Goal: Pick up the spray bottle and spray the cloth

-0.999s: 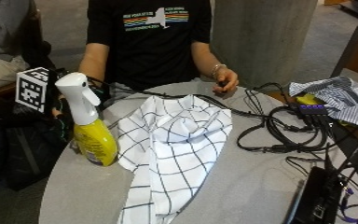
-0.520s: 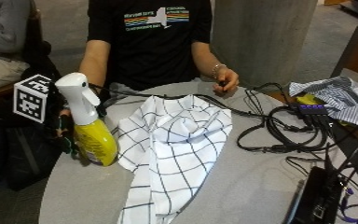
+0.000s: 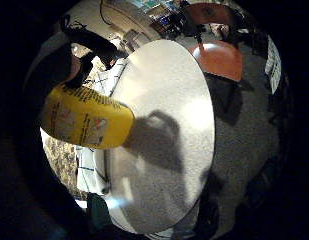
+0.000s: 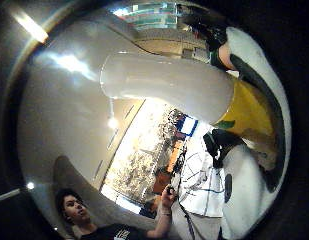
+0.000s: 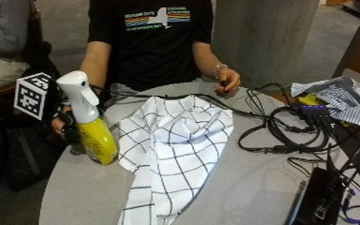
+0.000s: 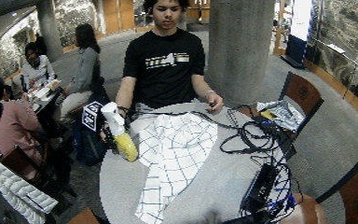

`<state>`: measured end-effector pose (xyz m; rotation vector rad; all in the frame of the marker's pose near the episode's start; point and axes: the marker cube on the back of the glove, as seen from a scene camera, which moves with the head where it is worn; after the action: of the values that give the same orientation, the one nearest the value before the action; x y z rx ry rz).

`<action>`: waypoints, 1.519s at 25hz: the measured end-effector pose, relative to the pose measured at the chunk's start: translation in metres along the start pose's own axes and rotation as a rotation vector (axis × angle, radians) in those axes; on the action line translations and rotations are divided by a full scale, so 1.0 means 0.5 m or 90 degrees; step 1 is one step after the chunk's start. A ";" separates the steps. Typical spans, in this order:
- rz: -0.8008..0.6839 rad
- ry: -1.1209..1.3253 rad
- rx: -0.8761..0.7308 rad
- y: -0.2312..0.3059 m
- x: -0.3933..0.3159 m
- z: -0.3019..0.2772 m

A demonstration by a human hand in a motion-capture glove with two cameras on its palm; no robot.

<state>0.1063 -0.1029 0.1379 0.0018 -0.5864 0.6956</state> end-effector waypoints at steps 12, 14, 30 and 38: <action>-0.029 -0.003 0.051 0.021 0.006 -0.022; -0.031 -0.009 0.059 0.023 0.007 -0.024; -0.043 -0.080 0.087 0.027 -0.003 -0.027; -0.059 -0.070 0.048 0.033 -0.010 -0.034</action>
<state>0.1016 -0.0899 0.1178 0.1365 -0.6607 0.6303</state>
